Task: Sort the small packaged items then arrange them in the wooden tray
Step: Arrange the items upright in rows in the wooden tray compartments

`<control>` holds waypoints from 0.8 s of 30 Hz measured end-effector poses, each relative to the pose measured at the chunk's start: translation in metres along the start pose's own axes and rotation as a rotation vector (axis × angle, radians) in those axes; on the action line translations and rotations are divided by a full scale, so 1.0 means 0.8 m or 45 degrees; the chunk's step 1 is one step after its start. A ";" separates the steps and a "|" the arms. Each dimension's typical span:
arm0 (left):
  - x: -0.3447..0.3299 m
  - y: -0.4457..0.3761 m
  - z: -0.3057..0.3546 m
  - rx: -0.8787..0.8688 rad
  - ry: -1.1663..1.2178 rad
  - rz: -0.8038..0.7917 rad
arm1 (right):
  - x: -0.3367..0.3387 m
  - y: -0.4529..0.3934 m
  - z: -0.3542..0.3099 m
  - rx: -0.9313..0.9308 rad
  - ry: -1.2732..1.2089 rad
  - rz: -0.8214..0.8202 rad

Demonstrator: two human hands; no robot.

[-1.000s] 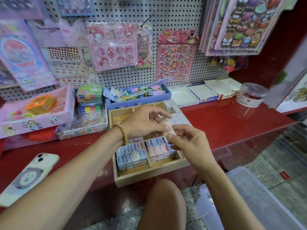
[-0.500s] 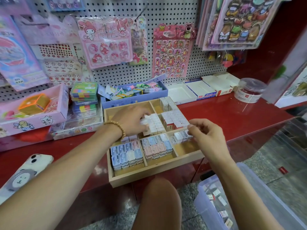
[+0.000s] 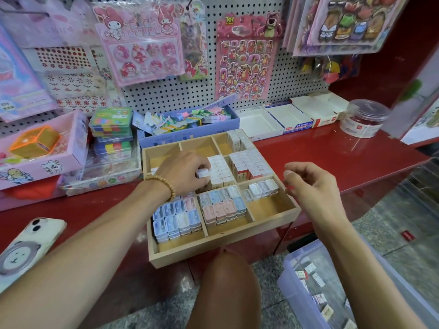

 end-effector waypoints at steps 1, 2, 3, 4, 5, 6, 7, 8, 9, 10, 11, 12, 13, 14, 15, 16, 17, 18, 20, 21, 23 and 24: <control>-0.002 0.000 -0.002 -0.010 -0.020 0.010 | 0.001 -0.002 -0.001 0.009 0.003 0.012; -0.003 0.001 -0.005 -0.019 -0.046 0.023 | 0.002 -0.004 -0.002 0.015 0.004 0.023; -0.005 0.002 -0.008 -0.019 -0.063 0.045 | 0.002 -0.005 -0.002 0.017 0.004 0.034; -0.005 0.003 -0.010 -0.011 -0.059 0.073 | 0.002 -0.005 -0.002 0.014 0.003 0.040; -0.005 0.005 -0.011 -0.008 -0.035 0.109 | 0.001 -0.005 -0.002 0.009 0.002 0.041; -0.005 0.006 -0.010 -0.014 -0.011 0.143 | -0.001 -0.004 -0.001 0.003 0.002 0.035; -0.006 0.005 -0.008 -0.029 -0.007 0.168 | -0.003 -0.004 0.000 -0.004 0.004 0.029; -0.008 0.005 -0.005 -0.041 -0.018 0.180 | -0.005 -0.004 0.002 -0.011 0.008 0.022; -0.008 0.005 -0.003 -0.047 -0.029 0.185 | -0.007 -0.003 0.003 -0.017 0.008 0.017; -0.008 0.005 -0.002 -0.048 -0.036 0.188 | -0.008 -0.003 0.004 -0.023 0.006 0.014; -0.008 0.005 -0.002 -0.046 -0.041 0.191 | -0.009 -0.002 0.005 -0.027 0.003 0.013; -0.008 0.005 -0.003 -0.042 -0.048 0.189 | -0.010 -0.001 0.005 -0.029 -0.002 0.014; -0.009 0.005 -0.003 -0.039 -0.059 0.181 | -0.009 0.000 0.005 -0.031 -0.007 0.017; -0.011 0.006 -0.003 -0.038 -0.069 0.169 | -0.008 0.002 0.005 -0.033 -0.015 0.019; -0.013 0.007 -0.002 -0.041 -0.072 0.158 | -0.007 0.003 0.004 -0.034 -0.024 0.021; -0.013 0.009 -0.002 -0.039 -0.062 0.148 | -0.005 0.005 0.003 -0.032 -0.029 0.023; -0.014 0.010 -0.002 -0.030 -0.042 0.134 | -0.003 0.007 0.002 -0.028 -0.031 0.029; -0.015 0.012 -0.003 -0.013 -0.015 0.122 | 0.000 0.009 0.000 -0.025 -0.034 0.038; -0.014 0.013 -0.004 0.018 0.033 0.103 | 0.008 0.014 -0.001 -0.024 -0.059 0.059; -0.013 0.014 -0.004 0.032 0.056 0.103 | 0.013 0.016 -0.002 -0.022 -0.068 0.066; -0.004 0.018 0.001 0.059 0.142 0.142 | 0.022 0.022 -0.003 -0.009 -0.067 0.074; 0.003 0.021 0.004 0.074 0.215 0.178 | 0.027 0.025 -0.003 0.001 -0.065 0.081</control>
Point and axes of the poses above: each hand's wrist, its own y-axis away from the middle knuckle, its own x-axis out of the back of the hand, z = x × y, the point moved 8 cm from there along -y, towards the middle knuckle, and after that the axes turned 13 degrees about y, right-handed, at the moved point
